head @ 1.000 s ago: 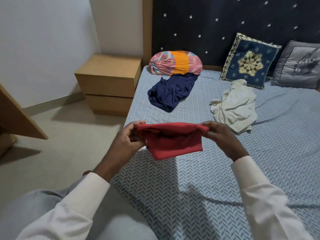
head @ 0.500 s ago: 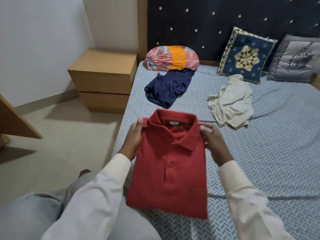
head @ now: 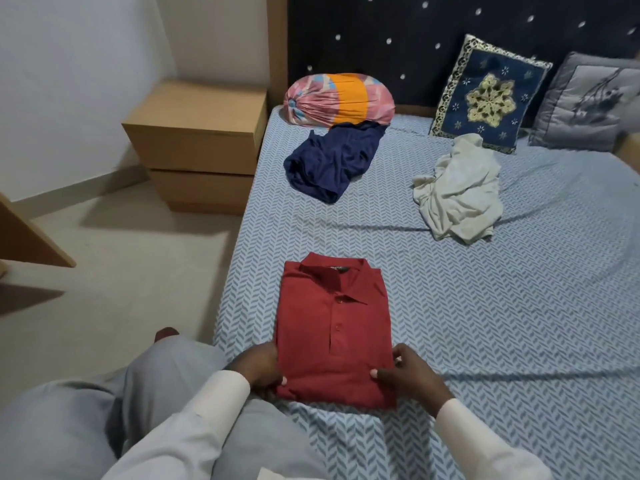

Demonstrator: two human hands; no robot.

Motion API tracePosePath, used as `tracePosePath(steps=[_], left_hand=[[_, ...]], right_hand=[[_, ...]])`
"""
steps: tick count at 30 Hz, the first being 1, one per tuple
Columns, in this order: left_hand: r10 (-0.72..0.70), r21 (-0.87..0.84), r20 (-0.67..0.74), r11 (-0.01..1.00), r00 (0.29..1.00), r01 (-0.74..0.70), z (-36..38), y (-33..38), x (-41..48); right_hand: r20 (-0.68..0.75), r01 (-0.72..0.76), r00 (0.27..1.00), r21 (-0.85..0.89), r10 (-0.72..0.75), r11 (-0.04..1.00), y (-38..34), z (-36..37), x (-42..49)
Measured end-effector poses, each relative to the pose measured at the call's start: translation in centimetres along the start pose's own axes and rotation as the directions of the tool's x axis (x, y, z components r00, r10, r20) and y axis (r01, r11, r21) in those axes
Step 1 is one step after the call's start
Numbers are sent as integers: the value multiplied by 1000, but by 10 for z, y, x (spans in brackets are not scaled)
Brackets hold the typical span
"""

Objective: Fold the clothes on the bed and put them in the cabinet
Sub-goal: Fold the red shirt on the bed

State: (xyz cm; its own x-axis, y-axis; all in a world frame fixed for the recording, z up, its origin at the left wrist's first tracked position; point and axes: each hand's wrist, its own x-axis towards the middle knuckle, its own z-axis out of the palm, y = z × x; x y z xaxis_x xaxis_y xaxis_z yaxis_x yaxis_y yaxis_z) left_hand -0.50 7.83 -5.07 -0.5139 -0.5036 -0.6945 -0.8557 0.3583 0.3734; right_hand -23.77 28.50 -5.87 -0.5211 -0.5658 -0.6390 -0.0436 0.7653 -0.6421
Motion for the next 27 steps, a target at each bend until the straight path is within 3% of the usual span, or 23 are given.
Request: tracePosePath(steps=[3,5,6,8,9,11,13,15,17,20,22,25,27], left_hand=[[-77,176,-66,980,995,88,-2,5,-5],[-100,147,-199,981,975,130,-11,10,-6],[-33,96,-300,993,954,64,-15,14,-6],[176,1,-464,980,868,-198,-17,22,1],[272,-3,-480,950,834,-311,-16,29,5],[375,18,-403,915,835,-403,-7,41,12],[351,9,-353,928,867,-373,-2,42,22],[291,-60,-384,939,876,-338,-3,37,32],[251,-132,-451,930,857,-342,-10,36,40],[150,-183,-611,928,777,-323,-27,39,52],[76,-204,-652,941,755,-270,-45,44,59],[88,-194,-610,947,787,-256,-75,46,81],[126,-151,-557,957,821,-249,-87,46,94]], right_hand=[[-64,37,996,-267,-57,963,-10,-8,-3],[-180,153,962,-268,-205,951,-40,-10,-1],[-251,235,921,-257,-299,938,-55,-9,6],[-304,408,814,-308,-495,859,-89,-1,25],[-292,459,782,-328,-551,826,-104,5,35],[-234,503,758,-385,-609,774,-126,19,56],[-167,476,776,-478,-609,738,-143,34,64],[-80,416,814,-611,-575,674,-147,47,66],[-95,386,804,-668,-587,637,-145,52,73],[-187,410,794,-536,-578,737,-150,51,92],[-148,397,830,-519,-537,757,-161,54,97],[-83,331,892,-550,-444,767,-173,59,108],[-105,340,895,-469,-434,815,-174,60,114]])
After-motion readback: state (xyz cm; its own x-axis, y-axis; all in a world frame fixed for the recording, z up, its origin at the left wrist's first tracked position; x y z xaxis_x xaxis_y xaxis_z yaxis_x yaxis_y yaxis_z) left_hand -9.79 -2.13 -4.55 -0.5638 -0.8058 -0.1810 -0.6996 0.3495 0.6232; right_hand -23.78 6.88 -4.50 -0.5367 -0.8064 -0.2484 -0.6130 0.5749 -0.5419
